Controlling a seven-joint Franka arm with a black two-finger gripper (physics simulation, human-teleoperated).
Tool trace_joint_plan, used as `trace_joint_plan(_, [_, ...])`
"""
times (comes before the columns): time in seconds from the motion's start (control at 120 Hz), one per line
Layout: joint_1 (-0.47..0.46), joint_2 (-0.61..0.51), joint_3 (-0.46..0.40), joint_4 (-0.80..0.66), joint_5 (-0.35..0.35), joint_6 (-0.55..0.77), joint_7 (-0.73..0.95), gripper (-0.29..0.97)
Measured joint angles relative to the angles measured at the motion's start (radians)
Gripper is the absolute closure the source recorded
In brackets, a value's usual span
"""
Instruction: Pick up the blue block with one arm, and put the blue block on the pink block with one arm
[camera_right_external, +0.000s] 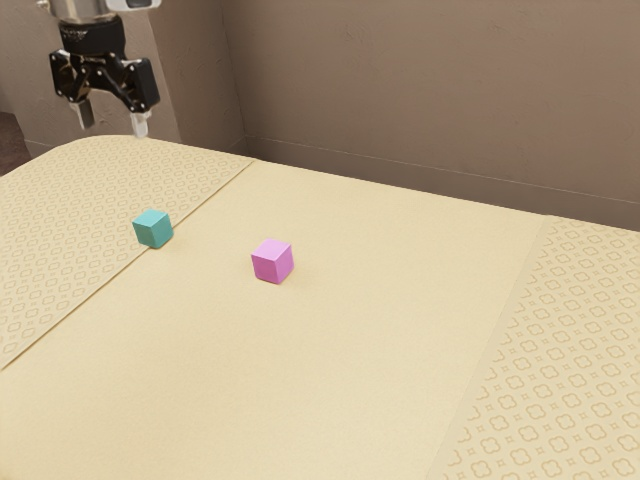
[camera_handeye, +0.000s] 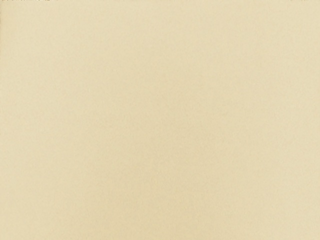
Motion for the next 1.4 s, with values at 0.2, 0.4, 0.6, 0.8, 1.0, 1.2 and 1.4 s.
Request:
trace_joint_plan(0.2, [0.010, -0.002, 0.000, -0.001, 0.000, 0.014, -0.004, 0.00])
trace_joint_plan(0.4, [0.004, -0.012, 0.003, 0.085, -0.010, 0.005, -0.002, 0.00])
trace_joint_plan(0.6, [-0.015, 0.040, 0.072, 0.256, -0.007, 0.026, 0.007, 0.00])
trace_joint_plan(0.8, [0.010, 0.126, 0.132, 0.257, -0.005, 0.083, 0.033, 0.00])
trace_joint_plan(1.0, [0.010, 0.210, 0.192, 0.238, -0.028, 0.143, 0.064, 0.00])
trace_joint_plan(1.2, [0.016, 0.259, 0.196, 0.081, -0.046, 0.345, 0.099, 0.00])
trace_joint_plan(1.4, [0.102, 0.381, 0.198, 0.053, -0.081, 0.495, 0.173, 0.00])
